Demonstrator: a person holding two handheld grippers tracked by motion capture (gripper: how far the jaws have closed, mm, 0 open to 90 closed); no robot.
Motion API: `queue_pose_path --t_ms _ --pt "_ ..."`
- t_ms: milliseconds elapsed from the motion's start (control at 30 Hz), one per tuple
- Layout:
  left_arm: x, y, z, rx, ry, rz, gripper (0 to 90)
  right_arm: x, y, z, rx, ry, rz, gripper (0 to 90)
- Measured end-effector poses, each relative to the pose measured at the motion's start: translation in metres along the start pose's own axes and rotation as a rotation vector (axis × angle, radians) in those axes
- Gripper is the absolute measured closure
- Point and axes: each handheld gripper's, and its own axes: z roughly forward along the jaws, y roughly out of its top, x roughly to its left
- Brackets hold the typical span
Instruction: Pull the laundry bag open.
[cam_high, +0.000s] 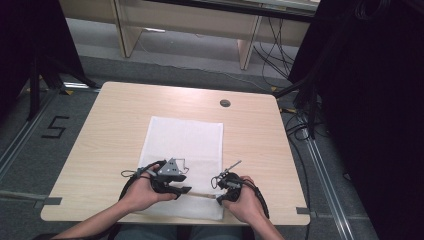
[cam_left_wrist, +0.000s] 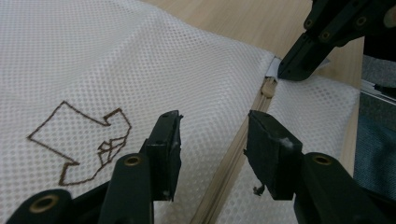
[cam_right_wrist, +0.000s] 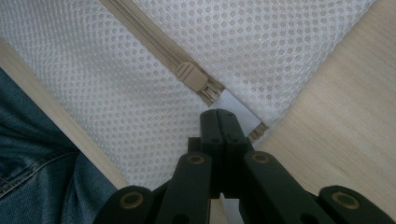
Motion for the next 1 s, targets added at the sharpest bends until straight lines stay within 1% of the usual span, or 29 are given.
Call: queue_pose_path --t_ms 33,100,133,167,200,233,267,300,333,367,400,433,467,500,533,567,600,633,667,733,767,800,833,867,900,933,967,1000 --pt "-0.001 0.002 0.002 0.002 -0.012 0.003 56.5 -0.001 0.001 0.001 -0.004 -0.006 -0.015 90.0" --pt "-0.002 0.003 0.004 0.003 -0.017 0.001 58.9 -0.001 0.001 0.001 -0.005 -0.006 -0.021 90.0" --pt "-0.004 0.005 0.007 0.012 -0.03 0.015 60.2 -0.002 0.0 0.0 -0.013 0.007 -0.01 90.0" --pt "-0.006 0.006 0.009 0.018 -0.029 0.019 61.2 -0.002 0.0 -0.001 -0.017 0.013 0.013 90.0" --pt "-0.007 0.006 0.011 0.019 -0.037 0.021 62.0 -0.003 -0.001 -0.003 -0.039 0.024 0.018 90.0" --pt "-0.007 0.007 0.011 0.03 -0.033 0.029 62.6 -0.005 0.0 -0.006 -0.054 0.015 0.009 90.0" --pt "-0.008 0.008 0.014 0.023 -0.047 0.037 63.0 -0.006 0.0 -0.007 -0.064 0.007 0.03 90.0" --pt "-0.009 0.008 0.015 0.035 -0.039 0.033 63.4 -0.008 0.0 -0.007 -0.074 0.011 0.03 90.0" --pt "-0.01 0.009 0.016 0.031 -0.047 0.029 63.9 -0.009 0.0 -0.006 -0.078 0.011 0.04 90.0" --pt "-0.01 0.01 0.017 0.034 -0.052 0.042 64.4 -0.011 0.0 -0.004 -0.082 0.012 0.049 90.0" --pt "-0.01 0.011 0.019 0.035 -0.056 0.046 64.9 -0.011 0.001 -0.003 -0.079 0.016 0.064 90.0" --pt "-0.011 0.011 0.019 0.035 -0.058 0.039 65.3 -0.013 0.002 -0.002 -0.077 0.02 0.051 90.0" --pt "-0.011 0.012 0.02 0.047 -0.056 0.052 65.7 -0.013 0.002 -0.002 -0.069 0.022 0.06 90.0" --pt "-0.013 0.013 0.021 0.038 -0.059 0.041 66.2 -0.014 0.002 0.001 -0.079 0.031 0.065 90.0" --pt "-0.012 0.013 0.022 0.042 -0.069 0.05 66.8 -0.015 0.003 0.001 -0.066 0.036 0.071 90.0" --pt "-0.014 0.014 0.023 0.039 -0.068 0.038 67.2 -0.017 0.003 0.001 -0.067 0.045 0.076 90.0" --pt "-0.014 0.015 0.024 0.038 -0.076 0.055 67.4 -0.018 0.003 0.002 -0.07 0.054 0.077 90.0" --pt "-0.015 0.015 0.026 0.041 -0.077 0.046 67.6 -0.018 0.003 0.002 -0.061 0.06 0.088 90.0" --pt "-0.016 0.016 0.027 0.048 -0.078 0.05 67.8 -0.019 0.003 0.002 -0.066 0.058 0.08 90.0" --pt "-0.019 0.016 0.031 0.052 -0.088 0.057 68.0 -0.019 0.004 0.002 -0.061 0.061 0.082 90.0" --pt "-0.02 0.017 0.032 0.052 -0.091 0.058 68.2 -0.018 0.005 0.002 -0.049 0.053 0.084 90.0" --pt "-0.021 0.017 0.034 0.056 -0.095 0.07 68.3 -0.017 0.006 0.003 -0.049 0.052 0.084 90.0" --pt "-0.021 0.017 0.034 0.056 -0.095 0.07 68.3 -0.017 0.007 0.002 -0.041 0.041 0.069 90.0" --pt "-0.023 0.019 0.037 0.067 -0.099 0.086 68.4 -0.015 0.008 0.002 -0.035 0.037 0.062 90.0" --pt "-0.024 0.019 0.039 0.064 -0.102 0.078 68.7 -0.014 0.008 0.002 -0.034 0.028 0.058 90.0" --pt "-0.025 0.02 0.04 0.066 -0.104 0.085 68.9 -0.014 0.009 0.003 -0.035 0.025 0.049 90.0" --pt "-0.025 0.021 0.042 0.08 -0.105 0.093 69.0 -0.012 0.009 0.002 -0.027 0.019 0.06 90.0" --pt "-0.026 0.021 0.044 0.079 -0.109 0.096 69.0 -0.012 0.009 0.002 -0.022 0.018 0.046 90.0"
